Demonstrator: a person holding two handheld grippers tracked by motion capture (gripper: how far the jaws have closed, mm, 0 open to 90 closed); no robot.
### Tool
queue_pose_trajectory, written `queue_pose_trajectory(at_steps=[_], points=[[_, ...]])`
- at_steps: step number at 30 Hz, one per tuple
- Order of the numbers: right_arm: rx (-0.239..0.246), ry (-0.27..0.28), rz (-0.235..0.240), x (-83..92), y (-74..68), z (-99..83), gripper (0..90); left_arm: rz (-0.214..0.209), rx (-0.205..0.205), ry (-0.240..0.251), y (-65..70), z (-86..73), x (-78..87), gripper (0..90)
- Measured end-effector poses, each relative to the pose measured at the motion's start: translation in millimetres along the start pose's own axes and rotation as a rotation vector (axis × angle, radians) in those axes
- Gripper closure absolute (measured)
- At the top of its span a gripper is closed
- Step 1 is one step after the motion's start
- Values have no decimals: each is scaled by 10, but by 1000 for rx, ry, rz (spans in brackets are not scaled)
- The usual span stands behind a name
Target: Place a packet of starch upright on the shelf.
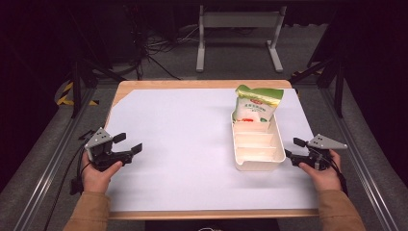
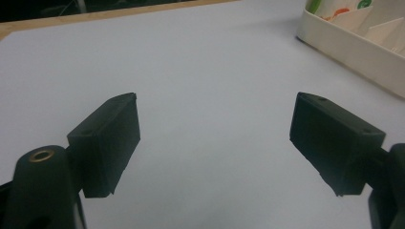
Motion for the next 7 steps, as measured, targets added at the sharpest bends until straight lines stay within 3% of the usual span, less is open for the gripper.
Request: queue_pose_trajectory(at_steps=[7], points=[[-17,30,5,25,0,23,311,-2,4,-8,9,-6,-31,184]])
Point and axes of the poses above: each handheld gripper's, and its own axes: x roughly backward along the jaws, z roughly out of its top, y roughly to its right, the point moved 7 cm from there along -x, roughly forward along the jaws, and after that the axes turned 13 degrees about -y, right-handed, at the moved point
